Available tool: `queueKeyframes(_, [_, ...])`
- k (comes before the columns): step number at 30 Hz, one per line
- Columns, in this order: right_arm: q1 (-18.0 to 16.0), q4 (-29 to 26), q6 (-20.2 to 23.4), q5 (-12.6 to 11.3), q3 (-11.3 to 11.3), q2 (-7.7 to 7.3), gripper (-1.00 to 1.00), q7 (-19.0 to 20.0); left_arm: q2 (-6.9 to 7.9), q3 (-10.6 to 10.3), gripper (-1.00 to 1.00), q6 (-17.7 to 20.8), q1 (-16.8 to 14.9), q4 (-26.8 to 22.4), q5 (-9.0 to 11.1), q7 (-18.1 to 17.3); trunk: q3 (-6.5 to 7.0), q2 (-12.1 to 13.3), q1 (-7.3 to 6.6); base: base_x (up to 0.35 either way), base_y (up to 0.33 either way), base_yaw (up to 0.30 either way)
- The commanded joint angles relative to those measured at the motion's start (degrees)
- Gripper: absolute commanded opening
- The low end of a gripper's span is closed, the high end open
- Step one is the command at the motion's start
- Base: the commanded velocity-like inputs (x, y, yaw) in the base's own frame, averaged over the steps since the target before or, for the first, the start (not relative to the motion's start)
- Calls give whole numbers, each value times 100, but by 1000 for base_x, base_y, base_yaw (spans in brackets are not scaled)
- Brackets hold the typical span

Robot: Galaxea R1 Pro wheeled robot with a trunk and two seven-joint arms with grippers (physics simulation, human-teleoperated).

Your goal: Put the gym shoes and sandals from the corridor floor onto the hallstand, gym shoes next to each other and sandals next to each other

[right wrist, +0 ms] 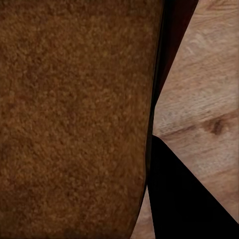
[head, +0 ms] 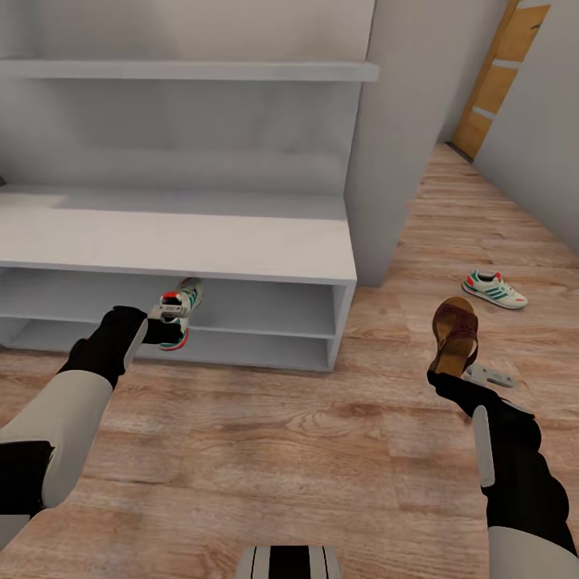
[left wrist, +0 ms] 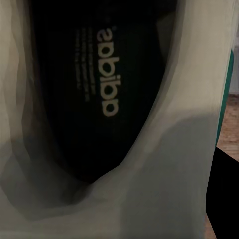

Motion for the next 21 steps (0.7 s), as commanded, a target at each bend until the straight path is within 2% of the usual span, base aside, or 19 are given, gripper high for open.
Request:
queueKeyframes(1, [0, 0, 0, -17, 0, 0, -100, -15, 0, 0, -100, -2, 0, -3, -1, 0, 0, 0, 0, 69, -54, 0])
queueKeyframes(8, [0, 0, 0, -17, 0, 0, -100, -15, 0, 0, -100, -1, 2, -7, -1, 0, 0, 0, 0, 157, -154, 0])
queueKeyframes(17, [0, 0, 0, -17, -2, 0, -100, -15, 0, 0, -100, -6, 70, -8, -1, 0, 0, 0, 0, 22, -28, 0])
queueKeyframes(21, [0, 0, 0, -15, -4, 0, -100, -15, 0, 0, -100, -7, 73, -7, 2, 0, 0, 0, 0, 135, -119, 0])
